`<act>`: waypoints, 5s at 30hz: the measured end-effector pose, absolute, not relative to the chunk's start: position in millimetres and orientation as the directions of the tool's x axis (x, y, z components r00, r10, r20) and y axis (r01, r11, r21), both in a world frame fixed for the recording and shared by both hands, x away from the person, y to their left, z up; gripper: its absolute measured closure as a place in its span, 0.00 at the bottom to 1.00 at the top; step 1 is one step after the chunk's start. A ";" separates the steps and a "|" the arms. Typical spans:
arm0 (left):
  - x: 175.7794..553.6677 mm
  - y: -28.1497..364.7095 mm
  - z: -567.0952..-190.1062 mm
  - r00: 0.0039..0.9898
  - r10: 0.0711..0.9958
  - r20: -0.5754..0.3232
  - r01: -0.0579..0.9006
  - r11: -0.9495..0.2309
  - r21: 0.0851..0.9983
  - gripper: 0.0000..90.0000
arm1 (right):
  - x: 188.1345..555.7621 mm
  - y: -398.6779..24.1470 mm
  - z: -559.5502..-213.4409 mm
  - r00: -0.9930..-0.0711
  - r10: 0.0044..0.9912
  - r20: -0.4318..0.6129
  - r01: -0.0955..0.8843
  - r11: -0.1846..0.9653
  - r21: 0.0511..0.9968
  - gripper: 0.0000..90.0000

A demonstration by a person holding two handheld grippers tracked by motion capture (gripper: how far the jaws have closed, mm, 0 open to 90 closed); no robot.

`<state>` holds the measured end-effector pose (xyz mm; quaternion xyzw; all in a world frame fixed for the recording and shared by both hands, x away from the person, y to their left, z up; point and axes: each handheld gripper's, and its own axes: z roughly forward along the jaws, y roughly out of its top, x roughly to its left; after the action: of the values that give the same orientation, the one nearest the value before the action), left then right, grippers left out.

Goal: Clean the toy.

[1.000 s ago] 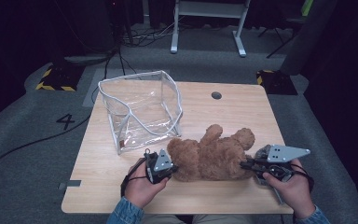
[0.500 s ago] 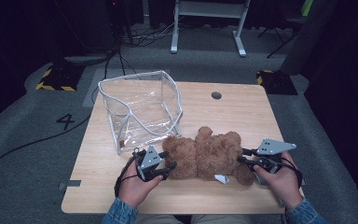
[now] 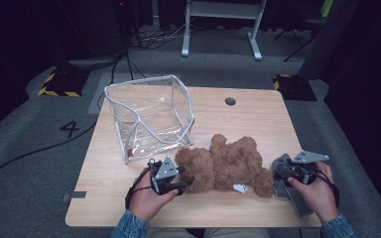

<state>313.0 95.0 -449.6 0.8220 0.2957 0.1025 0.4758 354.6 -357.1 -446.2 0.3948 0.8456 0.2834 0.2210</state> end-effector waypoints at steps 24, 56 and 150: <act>314.2 90.8 -460.1 0.807 0.587 -0.067 0.355 -0.392 0.849 0.34 | 338.2 -355.1 -411.9 -0.686 0.719 -0.113 0.418 0.516 0.748 0.81; 310.7 73.8 -460.0 0.794 0.607 0.006 0.292 -0.390 0.873 0.35 | 343.2 -173.3 -398.8 -0.923 0.345 -0.172 0.075 0.599 0.797 0.78; 318.3 74.9 -469.5 0.778 0.627 -0.050 0.402 -0.435 0.806 0.81 | 345.3 -215.8 -412.8 -0.858 0.474 -0.199 0.128 0.573 0.809 0.77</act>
<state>318.3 74.9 -469.5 0.8371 0.3072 0.1294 0.4338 345.3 -215.8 -412.8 0.1743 0.8636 0.4279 0.2018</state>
